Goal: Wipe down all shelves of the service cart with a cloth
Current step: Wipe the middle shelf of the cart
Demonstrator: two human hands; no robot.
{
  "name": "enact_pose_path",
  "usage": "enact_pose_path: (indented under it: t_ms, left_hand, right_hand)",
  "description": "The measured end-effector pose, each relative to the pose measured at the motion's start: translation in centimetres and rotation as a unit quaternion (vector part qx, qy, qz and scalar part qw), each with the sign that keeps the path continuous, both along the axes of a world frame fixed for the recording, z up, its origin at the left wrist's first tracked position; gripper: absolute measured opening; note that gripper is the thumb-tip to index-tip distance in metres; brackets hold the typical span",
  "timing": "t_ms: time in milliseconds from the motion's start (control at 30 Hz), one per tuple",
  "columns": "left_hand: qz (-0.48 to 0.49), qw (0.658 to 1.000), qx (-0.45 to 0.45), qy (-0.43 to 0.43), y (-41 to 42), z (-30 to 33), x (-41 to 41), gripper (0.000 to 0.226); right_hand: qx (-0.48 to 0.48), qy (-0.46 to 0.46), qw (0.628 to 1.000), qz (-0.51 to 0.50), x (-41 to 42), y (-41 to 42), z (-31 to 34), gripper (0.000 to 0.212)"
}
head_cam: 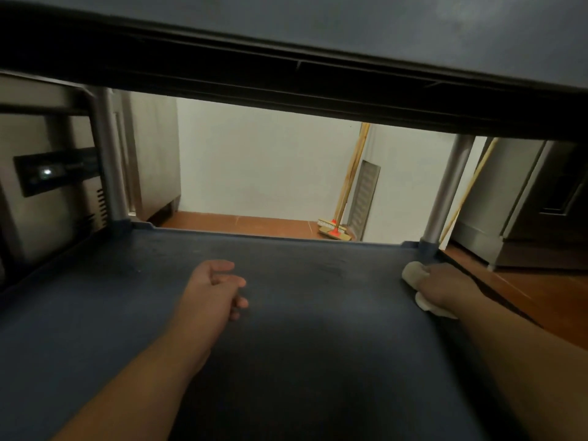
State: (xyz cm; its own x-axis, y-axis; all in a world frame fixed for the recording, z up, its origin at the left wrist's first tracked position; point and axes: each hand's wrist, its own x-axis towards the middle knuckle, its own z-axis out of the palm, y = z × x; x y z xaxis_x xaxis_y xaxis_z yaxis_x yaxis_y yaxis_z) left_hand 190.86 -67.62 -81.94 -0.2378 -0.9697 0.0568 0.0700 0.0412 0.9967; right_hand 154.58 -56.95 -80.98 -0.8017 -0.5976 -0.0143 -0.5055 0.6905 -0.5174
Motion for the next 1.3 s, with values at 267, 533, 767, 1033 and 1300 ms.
enact_pose_path:
  t_ms: [267, 533, 767, 1033, 1300]
  left_hand:
    - [0.029, 0.999, 0.014, -0.006, -2.2, -0.4, 9.3, 0.024]
    - [0.100, 0.995, 0.010, -0.003, -2.6, -1.2, 18.0, 0.020]
    - [0.120, 0.992, 0.038, 0.021, -3.7, -1.8, 20.1, 0.025]
    - [0.107, 0.994, 0.020, -0.014, -3.6, -1.8, 18.9, 0.024]
    - [0.132, 0.988, -0.042, -0.074, -2.4, -1.9, 16.9, 0.025]
  right_hand:
    - [0.028, 0.076, 0.991, 0.106, 10.2, -9.7, -2.2, 0.045]
    - [0.034, 0.097, 0.973, 0.205, 28.1, -19.2, -1.9, 0.042]
    - [0.036, 0.109, 0.941, 0.317, 39.6, -24.3, -1.9, 0.042]
    - [-0.026, -0.053, 0.907, 0.418, 40.3, -22.4, -1.4, 0.032]
    - [-0.124, -0.099, 0.935, 0.318, 27.1, -11.2, 0.9, 0.026]
